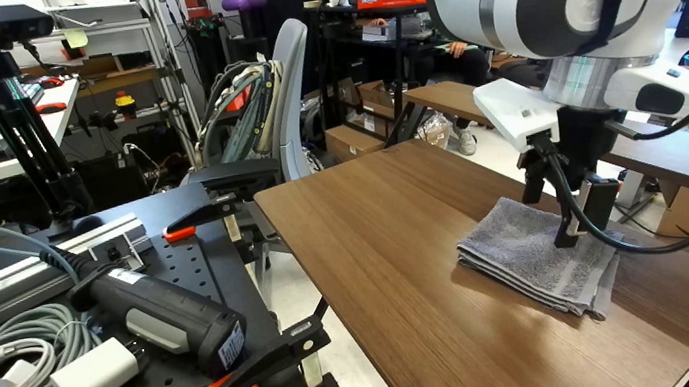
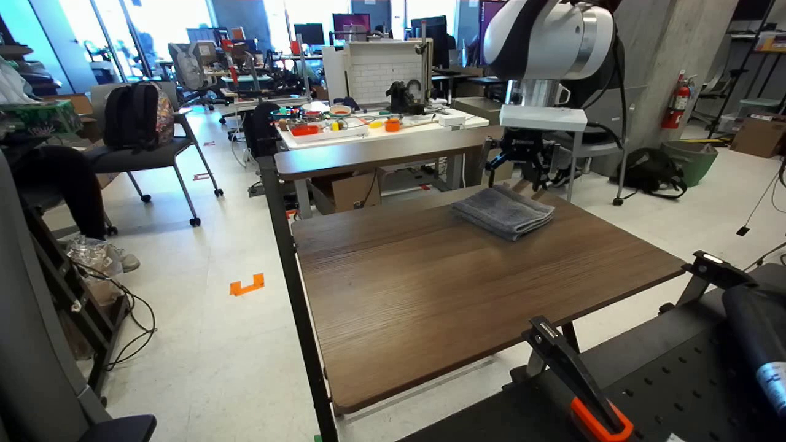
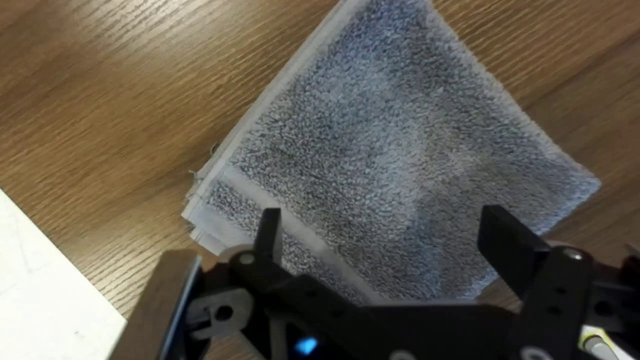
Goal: Slide the grey towel to the left
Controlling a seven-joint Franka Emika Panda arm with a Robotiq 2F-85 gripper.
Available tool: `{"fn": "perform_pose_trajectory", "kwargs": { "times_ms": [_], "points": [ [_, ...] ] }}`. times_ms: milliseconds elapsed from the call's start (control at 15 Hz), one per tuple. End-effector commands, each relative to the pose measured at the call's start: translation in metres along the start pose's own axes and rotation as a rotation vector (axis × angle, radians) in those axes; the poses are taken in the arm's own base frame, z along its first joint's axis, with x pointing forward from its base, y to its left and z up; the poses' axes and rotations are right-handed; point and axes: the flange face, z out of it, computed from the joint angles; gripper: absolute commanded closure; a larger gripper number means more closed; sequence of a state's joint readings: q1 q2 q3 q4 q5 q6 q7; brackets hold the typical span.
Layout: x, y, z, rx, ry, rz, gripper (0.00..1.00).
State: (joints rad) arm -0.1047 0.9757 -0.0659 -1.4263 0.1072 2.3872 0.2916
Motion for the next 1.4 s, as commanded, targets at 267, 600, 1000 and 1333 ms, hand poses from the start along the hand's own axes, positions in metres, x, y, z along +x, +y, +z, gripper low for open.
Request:
{"fn": "perform_pose_trajectory", "kwargs": {
  "times_ms": [267,600,1000,1333],
  "points": [
    [0.005,-0.003,0.058,-0.045,-0.041,0.001,0.00],
    [-0.023,-0.025,0.072,-0.076,-0.055,-0.094,0.00],
    [-0.079,-0.073,0.100,-0.159,-0.093,-0.254,0.00],
    [-0.122,-0.132,0.106,-0.209,-0.090,-0.371,0.00]
  ]
}}
